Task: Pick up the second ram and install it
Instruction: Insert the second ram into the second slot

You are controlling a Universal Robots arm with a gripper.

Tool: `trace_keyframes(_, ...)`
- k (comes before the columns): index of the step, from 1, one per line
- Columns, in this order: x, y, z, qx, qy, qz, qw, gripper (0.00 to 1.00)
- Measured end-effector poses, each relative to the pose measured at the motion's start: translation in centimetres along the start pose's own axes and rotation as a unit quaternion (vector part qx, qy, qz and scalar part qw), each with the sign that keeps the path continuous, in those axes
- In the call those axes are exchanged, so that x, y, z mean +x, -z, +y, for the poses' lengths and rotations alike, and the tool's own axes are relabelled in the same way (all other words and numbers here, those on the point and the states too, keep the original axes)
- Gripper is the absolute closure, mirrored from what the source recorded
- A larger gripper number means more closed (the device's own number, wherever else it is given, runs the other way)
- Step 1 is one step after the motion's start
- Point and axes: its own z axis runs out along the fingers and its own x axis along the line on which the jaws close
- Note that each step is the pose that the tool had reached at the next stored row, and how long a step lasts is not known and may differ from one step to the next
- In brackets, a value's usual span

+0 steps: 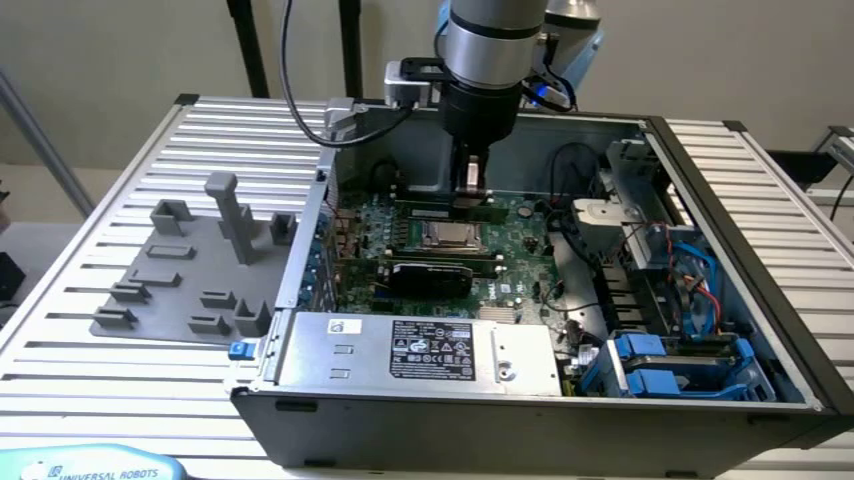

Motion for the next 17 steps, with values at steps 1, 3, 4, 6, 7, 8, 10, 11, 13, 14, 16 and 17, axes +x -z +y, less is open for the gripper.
trace_keyframes(1,0.0,-0.19,-0.01,0.0000,0.000,0.0000,1.0000,0.86)
trace_keyframes(3,0.0,-0.56,-0.02,0.0000,0.000,0.0000,1.0000,0.86)
trace_keyframes(4,0.0,-0.74,-0.03,0.0000,0.000,0.0000,1.0000,0.86)
trace_keyframes(6,0.0,-1.09,-0.04,0.0000,0.000,0.0000,1.0000,0.86)
trace_keyframes(7,0.0,-1.29,-0.04,0.0000,0.000,0.0001,1.0000,0.86)
trace_keyframes(8,0.0,-1.47,-0.05,0.0000,0.000,0.0000,1.0000,0.86)
trace_keyframes(10,0.0,-1.82,-0.06,0.0000,0.000,0.0000,1.0000,0.86)
trace_keyframes(11,-0.1,-2.01,-0.06,0.0000,0.000,0.0000,1.0000,0.86)
trace_keyframes(13,-0.1,-2.37,-0.08,0.0000,0.000,0.0000,1.0000,0.86)
trace_keyframes(14,-0.1,-2.55,-0.08,-0.0001,0.000,0.0000,1.0000,0.86)
trace_keyframes(16,-0.1,-2.92,-0.09,0.0000,0.000,0.0000,1.0000,0.86)
trace_keyframes(17,-0.1,-3.10,-0.09,0.0000,0.000,0.0001,1.0000,0.86)
